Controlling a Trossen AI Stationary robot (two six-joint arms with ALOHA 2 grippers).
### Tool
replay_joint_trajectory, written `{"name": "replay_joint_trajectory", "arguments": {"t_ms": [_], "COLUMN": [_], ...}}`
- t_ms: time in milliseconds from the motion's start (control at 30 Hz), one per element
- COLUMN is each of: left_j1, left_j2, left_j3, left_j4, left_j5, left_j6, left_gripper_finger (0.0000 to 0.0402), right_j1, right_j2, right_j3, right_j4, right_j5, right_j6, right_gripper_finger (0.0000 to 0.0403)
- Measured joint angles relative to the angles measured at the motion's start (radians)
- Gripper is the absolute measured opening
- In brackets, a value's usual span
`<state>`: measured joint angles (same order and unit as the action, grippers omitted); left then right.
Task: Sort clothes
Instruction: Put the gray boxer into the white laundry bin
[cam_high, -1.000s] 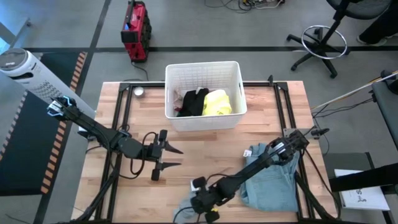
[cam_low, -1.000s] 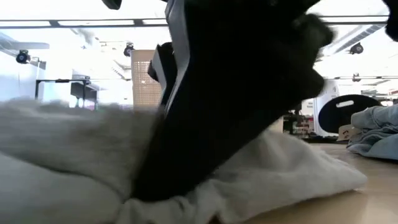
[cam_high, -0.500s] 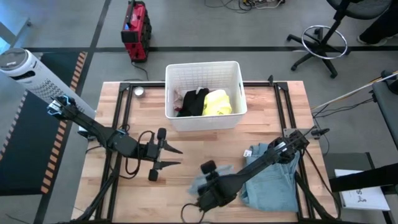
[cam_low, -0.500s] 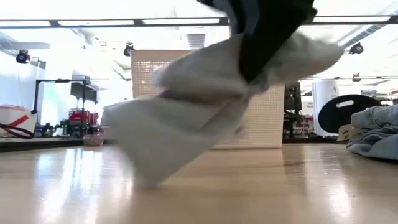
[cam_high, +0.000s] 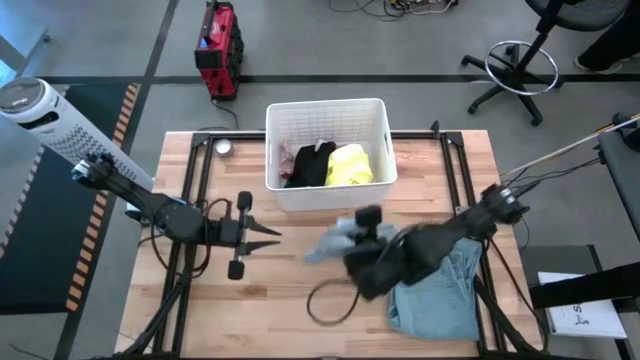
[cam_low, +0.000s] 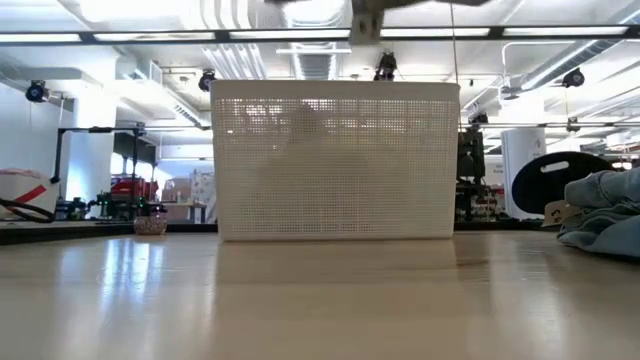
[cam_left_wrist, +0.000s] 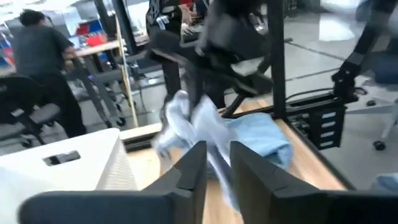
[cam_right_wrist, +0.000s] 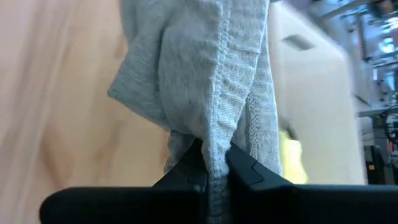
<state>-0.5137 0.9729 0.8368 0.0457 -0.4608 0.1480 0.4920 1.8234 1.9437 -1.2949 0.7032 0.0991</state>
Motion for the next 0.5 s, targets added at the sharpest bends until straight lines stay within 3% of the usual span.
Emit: {"name": "replay_joint_trajectory", "arguments": {"t_ms": [200, 300, 500], "left_j1": [0.002, 0.009, 0.014], "left_j2": [-0.068, -0.092, -0.131], "left_j3": [-0.001, -0.006, -0.066], "left_j4": [-0.041, -0.069, -0.073], "left_j5": [-0.002, -0.002, -0.002], "left_j6": [0.087, 0.097, 0.102], "left_gripper_finger": [0.0008, 0.0004, 0.0001], "right_j1": [-0.133, -0.241, -0.496], "right_j2": [-0.204, -0.271, -0.32], "right_j3": [-0.114, -0.162, -0.193], "right_j4": [0.209, 0.35, 0.553], "right_j5": [0.033, 0.02, -0.173], "right_j6": [-0.149, -0.254, -0.366], "right_gripper_finger": [0.0, 0.0, 0.0]}}
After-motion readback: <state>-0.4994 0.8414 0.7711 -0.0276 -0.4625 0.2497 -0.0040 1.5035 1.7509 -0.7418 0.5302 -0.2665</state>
